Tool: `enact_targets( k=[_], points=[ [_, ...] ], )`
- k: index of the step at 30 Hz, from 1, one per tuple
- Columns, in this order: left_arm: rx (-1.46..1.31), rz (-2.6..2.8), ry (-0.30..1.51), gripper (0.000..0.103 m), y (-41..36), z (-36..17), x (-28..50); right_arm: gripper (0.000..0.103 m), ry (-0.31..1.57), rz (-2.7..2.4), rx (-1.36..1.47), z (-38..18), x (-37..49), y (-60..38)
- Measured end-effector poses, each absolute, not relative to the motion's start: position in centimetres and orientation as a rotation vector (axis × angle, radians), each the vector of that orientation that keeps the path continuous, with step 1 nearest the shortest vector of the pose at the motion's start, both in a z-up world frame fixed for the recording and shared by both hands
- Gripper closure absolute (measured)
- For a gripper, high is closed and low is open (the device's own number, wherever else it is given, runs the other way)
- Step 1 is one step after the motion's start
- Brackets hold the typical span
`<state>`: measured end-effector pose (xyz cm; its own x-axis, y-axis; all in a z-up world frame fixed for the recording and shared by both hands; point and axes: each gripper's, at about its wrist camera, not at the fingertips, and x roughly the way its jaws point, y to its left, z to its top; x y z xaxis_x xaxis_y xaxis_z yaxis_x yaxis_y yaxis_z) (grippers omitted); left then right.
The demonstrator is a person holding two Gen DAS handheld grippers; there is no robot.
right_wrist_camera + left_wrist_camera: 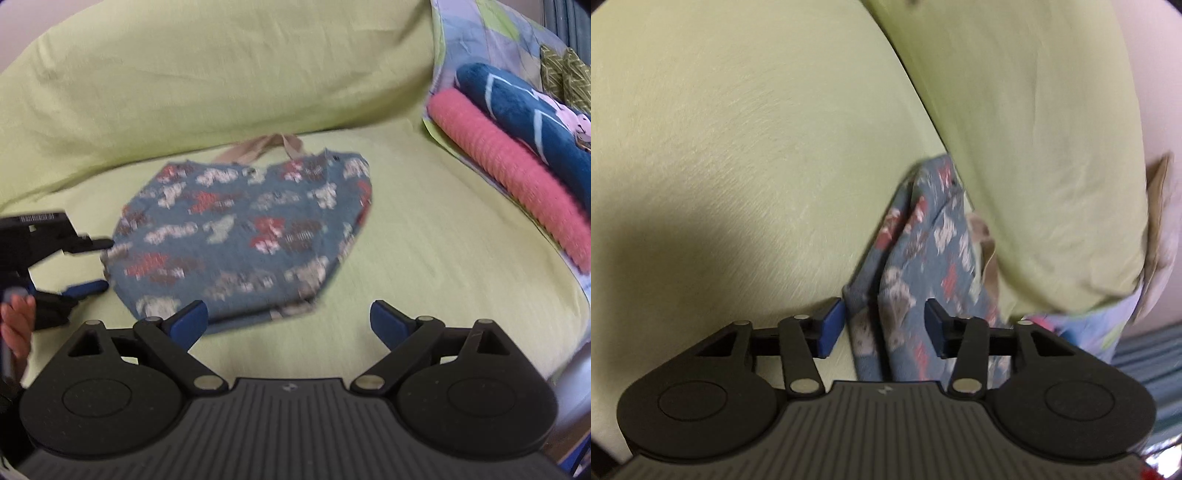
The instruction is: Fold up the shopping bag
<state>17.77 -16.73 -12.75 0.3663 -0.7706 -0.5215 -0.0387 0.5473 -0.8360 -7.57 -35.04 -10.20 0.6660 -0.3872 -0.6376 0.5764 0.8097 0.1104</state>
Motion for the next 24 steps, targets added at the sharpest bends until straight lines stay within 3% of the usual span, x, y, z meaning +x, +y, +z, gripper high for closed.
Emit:
enact_targets(
  k=[2, 3, 4, 5, 7, 15, 17, 19, 24],
  points=[
    [-0.879, -0.57, 1.099, 0.06, -17.1, -12.9, 18.1, 0.011, 0.595, -0.542, 0.329, -10.2, -7.4, -35.3],
    [-0.859, -0.575, 1.096, 0.07, -17.3, -12.9, 18.2, 0.013, 0.573, -0.536, 0.335, -10.2, -7.3, -35.4],
    [-0.837, -0.579, 1.093, 0.08, -17.5, -12.9, 18.3, 0.022, 0.553, -0.529, 0.34, -10.2, -7.2, -35.5],
    [-0.821, -0.586, 1.089, 0.08, -17.6, -13.0, 18.3, 0.048, 0.535, -0.517, 0.343, -10.3, -7.0, -35.5],
    [-0.805, -0.607, 1.082, 0.08, -17.7, -13.0, 18.4, 0.081, 0.531, -0.506, 0.357, -10.8, -6.3, -35.8],
    [-0.788, -0.648, 1.048, 0.07, -17.9, -13.1, 18.6, 0.082, 0.586, -0.5, 0.511, -14.1, -4.8, -38.9],
    [-0.781, -0.662, 1.041, 0.072, -18.1, -12.9, 18.8, 0.084, 0.585, -0.491, 0.517, -14.6, -4.8, -39.0],
    [-0.734, -0.691, 1.009, 0.088, -18.5, -12.2, 18.8, 0.084, 0.578, -0.485, 0.517, -14.8, -4.8, -39.1],
    [-0.208, -0.837, 0.655, 0.089, -22.4, -6.0, 14.3, 0.084, 0.551, -0.467, 0.578, -15.4, -5.4, -39.6]
  ],
)
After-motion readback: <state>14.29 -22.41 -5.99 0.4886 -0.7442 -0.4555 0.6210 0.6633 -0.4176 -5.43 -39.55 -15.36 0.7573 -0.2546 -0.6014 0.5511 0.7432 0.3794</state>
